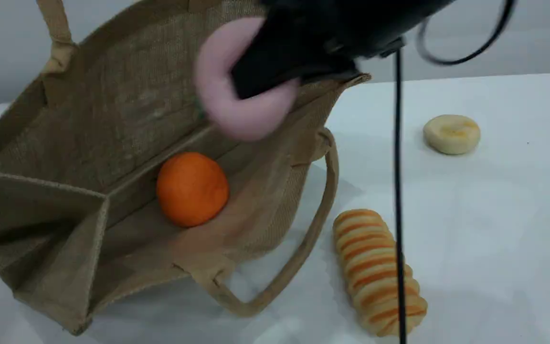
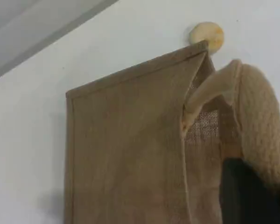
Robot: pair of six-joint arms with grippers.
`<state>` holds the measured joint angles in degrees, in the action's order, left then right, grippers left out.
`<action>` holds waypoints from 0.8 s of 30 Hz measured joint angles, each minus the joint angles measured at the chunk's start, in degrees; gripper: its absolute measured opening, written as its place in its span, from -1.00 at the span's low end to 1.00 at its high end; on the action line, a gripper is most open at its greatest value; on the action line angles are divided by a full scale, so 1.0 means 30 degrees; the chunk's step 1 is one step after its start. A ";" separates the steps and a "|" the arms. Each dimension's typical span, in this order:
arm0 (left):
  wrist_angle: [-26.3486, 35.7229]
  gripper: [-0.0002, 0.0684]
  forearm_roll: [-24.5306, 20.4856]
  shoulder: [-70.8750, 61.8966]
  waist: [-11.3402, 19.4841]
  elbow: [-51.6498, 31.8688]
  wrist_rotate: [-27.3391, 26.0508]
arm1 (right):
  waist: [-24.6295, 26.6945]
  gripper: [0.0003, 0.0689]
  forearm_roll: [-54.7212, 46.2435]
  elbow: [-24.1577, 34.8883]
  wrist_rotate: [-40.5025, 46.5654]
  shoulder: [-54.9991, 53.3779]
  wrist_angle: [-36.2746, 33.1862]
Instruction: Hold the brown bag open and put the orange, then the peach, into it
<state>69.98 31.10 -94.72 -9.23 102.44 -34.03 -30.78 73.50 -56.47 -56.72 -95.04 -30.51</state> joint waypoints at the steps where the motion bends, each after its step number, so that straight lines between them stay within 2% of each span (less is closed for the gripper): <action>1: 0.0000 -0.77 0.0042 0.0000 0.0000 0.0000 0.0000 | -0.0568 -0.92 0.0319 0.0000 -0.0058 -0.0180 0.0937; 5: 0.0000 -0.77 0.0058 0.0000 0.0000 0.0000 0.0000 | -0.2167 -0.92 0.1325 0.0000 -0.0386 -0.1308 0.3762; 8: 0.0000 -0.77 0.0102 0.0000 0.0000 0.0000 0.0000 | -0.2695 -0.92 0.2517 -0.0049 -0.1330 -0.2383 0.4987; 19: 0.0000 -0.77 0.0158 0.0000 -0.0019 0.0000 0.0000 | -0.3308 -0.92 0.8605 -0.3241 -0.7070 -0.6667 0.4569; 24: 0.0000 -0.77 0.0158 0.0000 -0.0019 0.0000 0.0000 | -0.3308 -0.84 0.8844 -0.5146 -0.8312 -0.8543 0.4569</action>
<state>69.98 31.57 -94.72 -9.28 102.44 -34.03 -40.70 100.04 -71.91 -81.66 -120.67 -16.81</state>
